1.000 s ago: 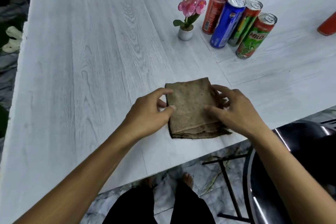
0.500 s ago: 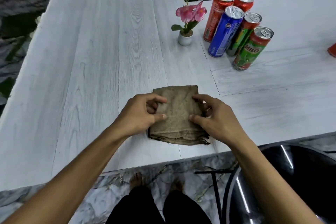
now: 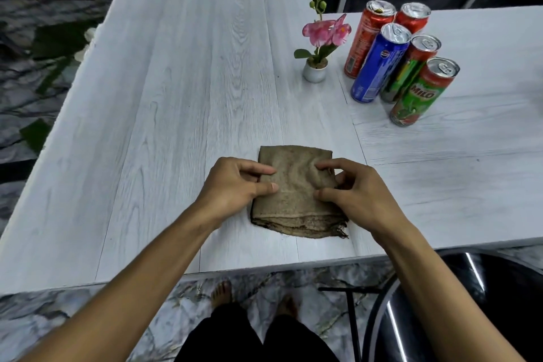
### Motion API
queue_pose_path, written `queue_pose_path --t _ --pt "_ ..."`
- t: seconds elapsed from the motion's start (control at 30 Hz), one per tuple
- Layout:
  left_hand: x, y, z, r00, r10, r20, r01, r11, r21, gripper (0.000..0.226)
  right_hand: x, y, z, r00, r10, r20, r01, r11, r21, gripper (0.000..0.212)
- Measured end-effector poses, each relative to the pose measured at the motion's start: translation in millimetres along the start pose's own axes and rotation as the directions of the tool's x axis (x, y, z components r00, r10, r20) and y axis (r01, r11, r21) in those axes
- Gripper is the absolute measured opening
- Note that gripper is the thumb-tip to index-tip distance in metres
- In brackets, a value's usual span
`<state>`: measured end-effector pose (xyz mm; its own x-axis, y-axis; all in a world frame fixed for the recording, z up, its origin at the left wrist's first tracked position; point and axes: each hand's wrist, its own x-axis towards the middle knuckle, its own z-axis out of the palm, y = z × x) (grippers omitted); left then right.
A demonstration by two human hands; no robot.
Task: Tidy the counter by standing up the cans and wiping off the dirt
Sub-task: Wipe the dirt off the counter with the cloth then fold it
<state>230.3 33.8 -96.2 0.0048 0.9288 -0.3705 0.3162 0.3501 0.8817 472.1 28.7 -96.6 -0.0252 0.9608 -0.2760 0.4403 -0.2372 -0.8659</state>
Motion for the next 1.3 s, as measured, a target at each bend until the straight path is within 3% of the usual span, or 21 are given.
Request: queue_pose_path --t 0.2,0.5,0.87,1.3 --pt "-3 -5 2 1.0 -0.015 -0.019 0.014 0.997 -0.072 0.031 -4 2 -1 0.998 0.003 0.068 -0.015 0.986 0.165 0.04" --pt "-8 -5 0 0.999 0.032 0.009 -0.032 0.996 0.079 0.021 -18 11 -5 1.0 0.019 -0.009 -0.018 0.997 0.069 0.033" --pt "-33 -16 6 0.997 0.027 0.075 -0.008 0.97 -0.242 0.024 -62 21 -5 0.996 0.002 -0.09 0.014 0.983 0.181 0.03" --pt "-41 1 10 0.963 0.181 0.2 -0.11 0.94 -0.322 0.028 -109 15 -3 0.955 0.033 -0.296 0.071 0.94 0.333 0.028"
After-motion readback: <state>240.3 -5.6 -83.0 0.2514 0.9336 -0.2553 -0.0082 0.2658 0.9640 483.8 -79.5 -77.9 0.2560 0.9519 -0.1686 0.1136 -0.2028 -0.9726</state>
